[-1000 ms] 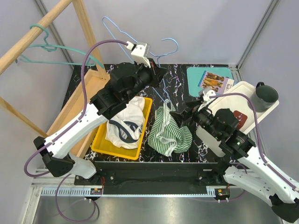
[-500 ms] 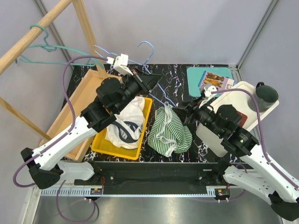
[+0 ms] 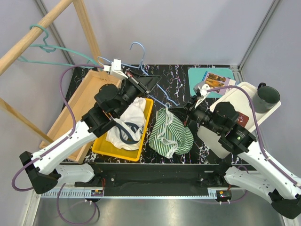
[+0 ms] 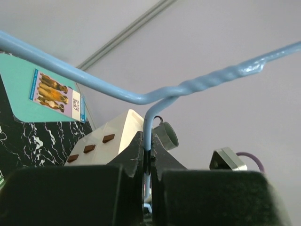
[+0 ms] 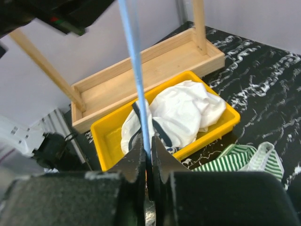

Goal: Remove the tank top from the hanger

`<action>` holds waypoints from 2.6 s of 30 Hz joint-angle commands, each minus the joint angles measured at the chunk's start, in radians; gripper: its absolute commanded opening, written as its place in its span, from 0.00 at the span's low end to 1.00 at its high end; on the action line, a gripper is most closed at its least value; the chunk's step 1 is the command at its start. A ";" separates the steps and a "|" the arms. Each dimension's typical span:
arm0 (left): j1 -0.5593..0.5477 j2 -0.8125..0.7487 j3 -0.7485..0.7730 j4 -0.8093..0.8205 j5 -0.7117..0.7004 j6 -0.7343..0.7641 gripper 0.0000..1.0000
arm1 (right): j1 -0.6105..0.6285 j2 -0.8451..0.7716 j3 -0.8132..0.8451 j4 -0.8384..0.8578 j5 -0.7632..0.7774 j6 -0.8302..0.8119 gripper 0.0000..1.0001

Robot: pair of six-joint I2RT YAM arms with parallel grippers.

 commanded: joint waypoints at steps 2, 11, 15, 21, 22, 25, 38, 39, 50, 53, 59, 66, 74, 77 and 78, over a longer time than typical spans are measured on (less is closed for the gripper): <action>-0.001 -0.025 -0.009 0.096 0.009 -0.029 0.00 | 0.000 -0.001 0.043 0.097 0.004 0.047 0.00; 0.001 -0.086 -0.055 0.139 0.132 0.116 0.68 | 0.000 0.000 0.084 0.035 0.188 0.010 0.00; -0.001 -0.129 -0.060 0.111 0.201 0.178 0.72 | 0.000 0.046 0.136 0.004 0.208 -0.046 0.00; 0.001 -0.234 -0.097 -0.016 0.351 0.281 0.73 | 0.000 0.196 0.285 -0.047 0.151 -0.161 0.00; -0.001 -0.275 -0.123 -0.044 0.359 0.294 0.73 | 0.000 0.219 0.310 -0.065 0.119 -0.198 0.00; -0.001 -0.377 -0.204 -0.131 0.356 0.322 0.74 | 0.000 0.304 0.406 -0.100 0.033 -0.272 0.00; -0.001 -0.740 -0.480 -0.358 0.357 0.295 0.73 | -0.002 0.881 1.075 -0.280 -0.170 -0.461 0.00; -0.001 -0.772 -0.494 -0.369 0.345 0.292 0.74 | -0.003 0.917 1.125 -0.310 -0.179 -0.465 0.00; -0.001 -0.942 -0.514 -0.492 0.282 0.267 0.73 | -0.003 1.450 1.899 -0.461 -0.283 -0.426 0.00; -0.001 -0.962 -0.520 -0.507 0.279 0.265 0.73 | 0.003 1.453 1.839 -0.351 -0.306 -0.395 0.00; -0.003 -0.993 -0.531 -0.533 0.274 0.255 0.73 | 0.054 1.537 1.890 -0.259 -0.262 -0.415 0.00; -0.003 -1.030 -0.522 -0.565 0.267 0.246 0.73 | 0.098 1.576 1.862 -0.128 -0.214 -0.395 0.00; -0.001 -1.038 -0.497 -0.593 0.273 0.246 0.73 | 0.133 1.652 1.874 -0.062 -0.182 -0.409 0.00; -0.001 -1.042 -0.493 -0.608 0.270 0.246 0.73 | 0.135 1.672 1.868 -0.059 -0.171 -0.389 0.00; -0.001 -1.042 -0.493 -0.611 0.268 0.246 0.73 | 0.133 1.672 1.865 -0.060 -0.167 -0.384 0.00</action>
